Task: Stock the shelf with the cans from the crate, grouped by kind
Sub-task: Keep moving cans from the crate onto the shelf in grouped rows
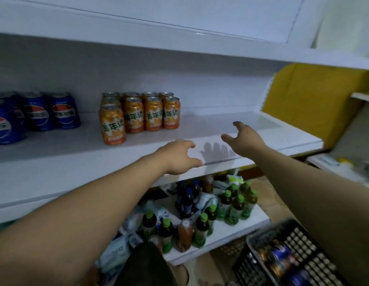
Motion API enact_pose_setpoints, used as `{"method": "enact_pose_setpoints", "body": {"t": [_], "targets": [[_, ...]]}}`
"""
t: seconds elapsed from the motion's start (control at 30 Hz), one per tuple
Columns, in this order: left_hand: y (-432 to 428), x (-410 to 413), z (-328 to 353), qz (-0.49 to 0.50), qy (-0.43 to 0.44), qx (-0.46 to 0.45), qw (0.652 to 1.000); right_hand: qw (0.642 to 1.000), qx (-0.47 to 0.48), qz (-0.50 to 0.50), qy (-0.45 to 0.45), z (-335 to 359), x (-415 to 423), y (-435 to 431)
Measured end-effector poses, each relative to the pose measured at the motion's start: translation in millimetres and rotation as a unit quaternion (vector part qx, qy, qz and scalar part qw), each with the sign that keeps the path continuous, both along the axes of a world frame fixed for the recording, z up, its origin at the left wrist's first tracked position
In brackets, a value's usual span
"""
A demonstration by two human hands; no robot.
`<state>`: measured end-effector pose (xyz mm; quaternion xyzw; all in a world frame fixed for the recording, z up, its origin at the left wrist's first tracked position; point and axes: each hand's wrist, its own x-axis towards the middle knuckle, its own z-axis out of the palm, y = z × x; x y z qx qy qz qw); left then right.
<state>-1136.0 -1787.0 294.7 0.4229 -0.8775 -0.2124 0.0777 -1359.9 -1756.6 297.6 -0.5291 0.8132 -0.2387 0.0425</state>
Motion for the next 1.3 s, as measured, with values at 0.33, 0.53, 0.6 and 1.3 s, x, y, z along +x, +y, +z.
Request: {"method": "enact_pose_setpoints", "body": {"t": [0.33,0.53,0.6,1.3], "targets": [[126,-178,-88,-0.291,-0.106,0.077,0.948,0.962,0.077,-0.255,-0.067,-66,-133,211],[169,-257,-165,-0.355,-0.178,0.109,0.911,0.900,0.113,-0.401,-0.128,-115,-192,332],[175,-282,-189,-0.367,-0.199,0.128,0.900,0.883,0.126,-0.431,-0.139,-137,-207,358],[146,-460,-488,-0.264,-0.262,0.242,0.896,0.822,0.251,-0.351,-0.371,-503,-333,310]]}}
